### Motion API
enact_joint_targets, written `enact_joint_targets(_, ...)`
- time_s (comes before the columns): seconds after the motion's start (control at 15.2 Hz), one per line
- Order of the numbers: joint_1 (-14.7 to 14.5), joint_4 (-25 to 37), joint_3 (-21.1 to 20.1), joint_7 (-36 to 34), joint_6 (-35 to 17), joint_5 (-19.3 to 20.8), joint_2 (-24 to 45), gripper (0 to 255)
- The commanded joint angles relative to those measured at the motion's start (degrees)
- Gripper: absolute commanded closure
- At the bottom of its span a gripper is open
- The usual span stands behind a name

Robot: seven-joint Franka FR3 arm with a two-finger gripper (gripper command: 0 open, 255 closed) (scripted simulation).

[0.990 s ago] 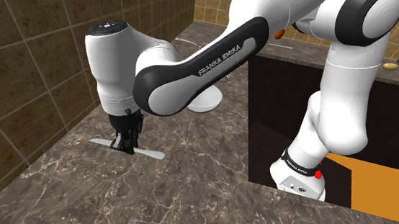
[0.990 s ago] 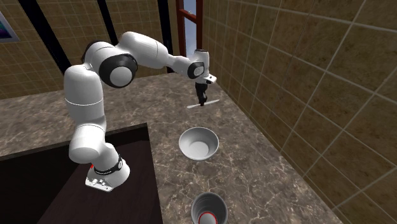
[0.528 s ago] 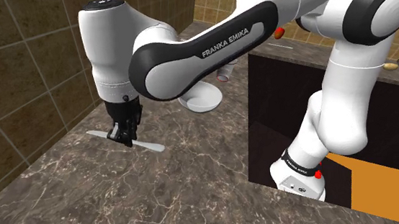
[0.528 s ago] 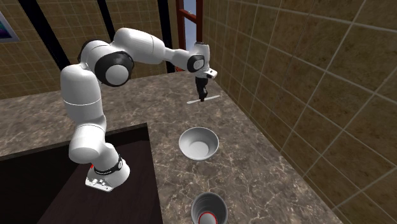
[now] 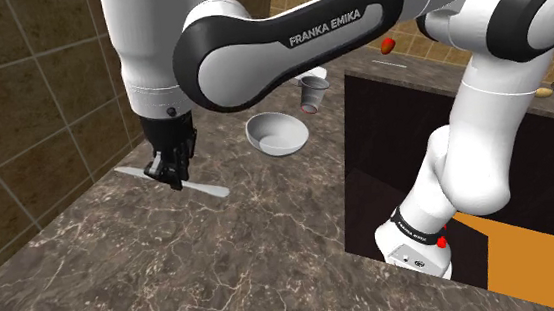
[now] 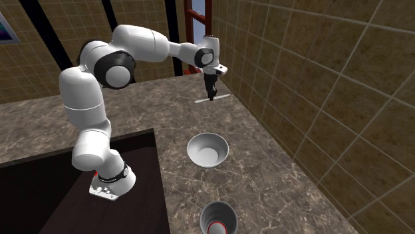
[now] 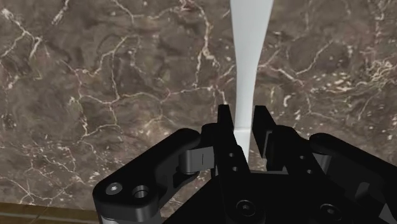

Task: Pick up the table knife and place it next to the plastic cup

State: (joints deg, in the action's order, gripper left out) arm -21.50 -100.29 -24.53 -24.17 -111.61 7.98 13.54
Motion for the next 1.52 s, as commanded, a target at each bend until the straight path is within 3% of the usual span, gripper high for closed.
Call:
enact_joint_targets(0.0,0.01,1.21,-0.08,0.2,1.57,-0.24,-0.39,255)
enact_joint_targets(0.92,-0.26,10.68,-0.41,1.0,11.94,-0.98,-1.42,255)
enact_joint_targets(1.45,6.97,2.06,3.79,12.44,9.28,-4.18,-8.59,255)
